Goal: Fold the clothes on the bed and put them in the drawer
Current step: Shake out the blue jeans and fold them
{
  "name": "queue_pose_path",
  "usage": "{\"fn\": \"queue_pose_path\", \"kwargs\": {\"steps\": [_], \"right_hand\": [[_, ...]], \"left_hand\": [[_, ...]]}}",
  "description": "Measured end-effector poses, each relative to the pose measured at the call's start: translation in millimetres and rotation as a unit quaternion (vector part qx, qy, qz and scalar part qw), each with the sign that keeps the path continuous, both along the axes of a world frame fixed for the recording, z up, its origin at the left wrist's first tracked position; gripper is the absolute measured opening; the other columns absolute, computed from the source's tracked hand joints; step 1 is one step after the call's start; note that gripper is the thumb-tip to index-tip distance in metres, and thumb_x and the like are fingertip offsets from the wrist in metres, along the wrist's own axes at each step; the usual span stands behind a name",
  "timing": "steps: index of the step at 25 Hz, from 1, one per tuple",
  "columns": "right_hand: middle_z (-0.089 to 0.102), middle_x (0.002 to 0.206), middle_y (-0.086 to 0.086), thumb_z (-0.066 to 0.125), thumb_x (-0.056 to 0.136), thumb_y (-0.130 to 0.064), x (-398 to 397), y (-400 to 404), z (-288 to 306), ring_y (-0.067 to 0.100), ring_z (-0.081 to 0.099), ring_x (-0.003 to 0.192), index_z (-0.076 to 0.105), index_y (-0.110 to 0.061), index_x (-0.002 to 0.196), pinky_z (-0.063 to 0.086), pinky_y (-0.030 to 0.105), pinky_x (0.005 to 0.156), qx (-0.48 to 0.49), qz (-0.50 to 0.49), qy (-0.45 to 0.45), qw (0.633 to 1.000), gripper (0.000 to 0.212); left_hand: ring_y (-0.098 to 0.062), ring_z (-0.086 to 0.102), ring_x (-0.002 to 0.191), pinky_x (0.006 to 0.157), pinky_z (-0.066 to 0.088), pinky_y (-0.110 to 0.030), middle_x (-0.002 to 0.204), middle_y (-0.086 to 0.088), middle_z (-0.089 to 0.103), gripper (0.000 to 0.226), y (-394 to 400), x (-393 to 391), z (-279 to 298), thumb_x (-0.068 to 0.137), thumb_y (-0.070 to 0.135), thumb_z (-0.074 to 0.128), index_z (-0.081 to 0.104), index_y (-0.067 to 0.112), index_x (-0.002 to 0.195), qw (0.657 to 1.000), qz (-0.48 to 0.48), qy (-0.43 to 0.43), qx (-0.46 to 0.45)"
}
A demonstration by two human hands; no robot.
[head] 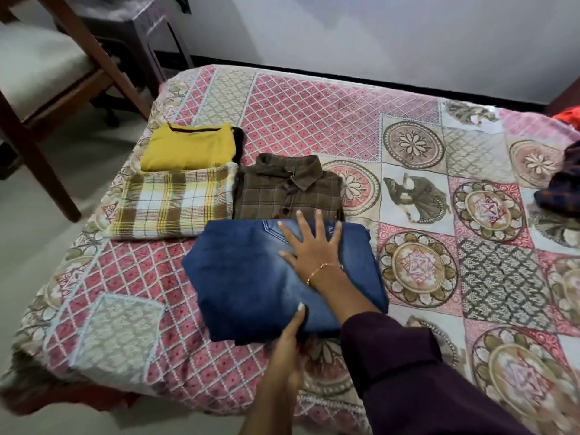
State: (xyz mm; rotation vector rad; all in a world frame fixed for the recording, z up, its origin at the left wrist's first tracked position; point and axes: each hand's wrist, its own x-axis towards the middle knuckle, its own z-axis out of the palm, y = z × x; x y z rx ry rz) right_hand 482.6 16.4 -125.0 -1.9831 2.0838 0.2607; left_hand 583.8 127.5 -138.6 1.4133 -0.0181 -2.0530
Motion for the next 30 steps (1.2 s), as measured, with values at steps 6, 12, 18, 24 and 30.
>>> {"fn": "queue_pose_path", "kwargs": {"steps": [6,12,18,24,30], "right_hand": [[-0.004,0.159,0.005,0.023,0.096,-0.054,2,7,-8,0.035,-0.005,0.145,0.005,-0.035,0.149,-0.006,0.064,0.108,-0.038,-0.025,-0.018,0.999,0.059],[0.008,0.159,0.001,0.013,0.072,-0.079,-2,41,-16,0.047,-0.003,0.141,0.018,-0.046,0.145,-0.021,0.070,0.095,-0.083,-0.162,-0.017,0.983,0.080],[-0.016,0.157,-0.002,0.006,0.061,-0.088,0,53,-22,0.039,-0.024,0.139,-0.002,-0.048,0.145,0.009,0.075,0.097,-0.038,-0.261,-0.052,0.963,0.093],[-0.005,0.159,-0.002,0.012,0.063,-0.086,-6,39,-44,0.038,-0.018,0.141,0.008,-0.048,0.145,0.014,0.073,0.098,-0.051,-0.276,-0.077,0.957,0.090],[0.028,0.152,0.004,0.033,0.070,-0.081,-2,32,-62,0.042,0.010,0.139,0.035,-0.041,0.138,0.030,0.075,0.085,-0.103,-0.287,-0.056,0.951,0.079]], "left_hand": [[-0.018,0.057,0.055,0.056,0.038,-0.019,0.054,0.000,0.055,0.042,-44,8,59,0.093,0.032,0.046,0.053,0.015,0.055,0.649,-0.219,-0.552,-0.477],[-0.050,0.007,0.139,0.096,0.003,-0.079,0.151,-0.009,0.034,0.073,-111,54,5,0.076,0.065,0.049,0.047,0.026,0.137,0.379,-0.392,-0.700,-0.461],[-0.060,0.012,0.133,0.090,0.034,-0.073,0.154,-0.006,0.026,0.085,-133,61,-18,0.071,0.078,0.041,0.042,0.029,0.140,0.424,-0.399,-0.605,-0.543],[-0.047,0.018,0.139,0.111,0.005,-0.064,0.156,-0.006,0.018,0.087,-153,54,-45,0.072,0.084,0.037,0.039,0.031,0.141,0.492,-0.363,-0.559,-0.561],[-0.033,0.031,0.134,0.098,0.035,-0.065,0.156,-0.007,0.017,0.083,-153,57,-62,0.079,0.072,0.045,0.036,0.019,0.142,0.556,-0.280,-0.548,-0.559]]}}
